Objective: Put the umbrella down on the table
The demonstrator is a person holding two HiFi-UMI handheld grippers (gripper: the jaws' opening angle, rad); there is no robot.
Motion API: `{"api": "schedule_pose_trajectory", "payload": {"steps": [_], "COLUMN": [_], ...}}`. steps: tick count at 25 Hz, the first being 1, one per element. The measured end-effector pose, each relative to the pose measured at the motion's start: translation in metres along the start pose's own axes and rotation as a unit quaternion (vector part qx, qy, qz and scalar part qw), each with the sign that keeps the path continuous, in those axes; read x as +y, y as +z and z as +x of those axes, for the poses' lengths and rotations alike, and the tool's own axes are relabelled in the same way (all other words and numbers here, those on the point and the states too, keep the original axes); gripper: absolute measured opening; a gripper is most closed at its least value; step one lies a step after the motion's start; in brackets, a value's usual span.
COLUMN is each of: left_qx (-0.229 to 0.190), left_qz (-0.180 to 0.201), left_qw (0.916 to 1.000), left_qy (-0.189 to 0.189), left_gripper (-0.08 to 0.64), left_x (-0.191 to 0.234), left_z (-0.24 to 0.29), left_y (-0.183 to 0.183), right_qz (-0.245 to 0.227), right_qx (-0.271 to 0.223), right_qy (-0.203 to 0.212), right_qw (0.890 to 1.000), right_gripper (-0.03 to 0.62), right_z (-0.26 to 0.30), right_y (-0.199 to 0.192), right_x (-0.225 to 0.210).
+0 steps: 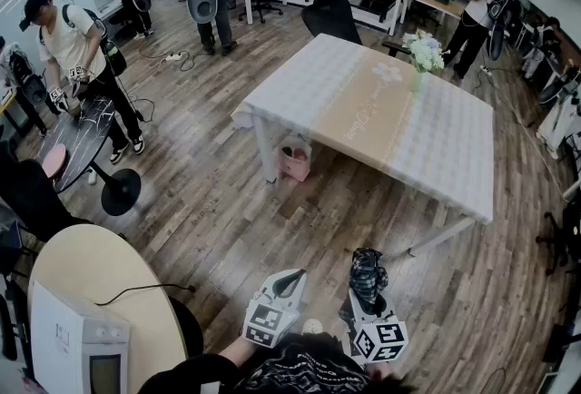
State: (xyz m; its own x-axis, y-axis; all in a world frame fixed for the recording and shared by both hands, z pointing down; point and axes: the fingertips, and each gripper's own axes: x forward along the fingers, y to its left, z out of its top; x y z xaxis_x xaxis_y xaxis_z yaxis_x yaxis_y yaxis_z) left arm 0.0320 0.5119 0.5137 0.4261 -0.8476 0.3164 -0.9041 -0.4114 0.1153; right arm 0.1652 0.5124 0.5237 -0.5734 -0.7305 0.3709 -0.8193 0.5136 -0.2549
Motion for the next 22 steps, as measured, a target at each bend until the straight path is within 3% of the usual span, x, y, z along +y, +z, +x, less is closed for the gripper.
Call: {"api": "schedule_pose_trajectory", "payload": {"steps": [22], "left_qx": [-0.022], "left_qz": [0.002], "left_qw": [0.9997], "left_qy": [-0.015], "left_gripper": [0.018], "left_x": [0.054], "left_z": [-0.031], "left_y": [-0.006], "right_qz": [0.016], "right_qx": [-0.017], "right_qy": [0.000], "right_qw": [1.000], "right_gripper": [0.181], "right_z": [0.032], "right_y": [-0.004], "right_x": [0.060]}}
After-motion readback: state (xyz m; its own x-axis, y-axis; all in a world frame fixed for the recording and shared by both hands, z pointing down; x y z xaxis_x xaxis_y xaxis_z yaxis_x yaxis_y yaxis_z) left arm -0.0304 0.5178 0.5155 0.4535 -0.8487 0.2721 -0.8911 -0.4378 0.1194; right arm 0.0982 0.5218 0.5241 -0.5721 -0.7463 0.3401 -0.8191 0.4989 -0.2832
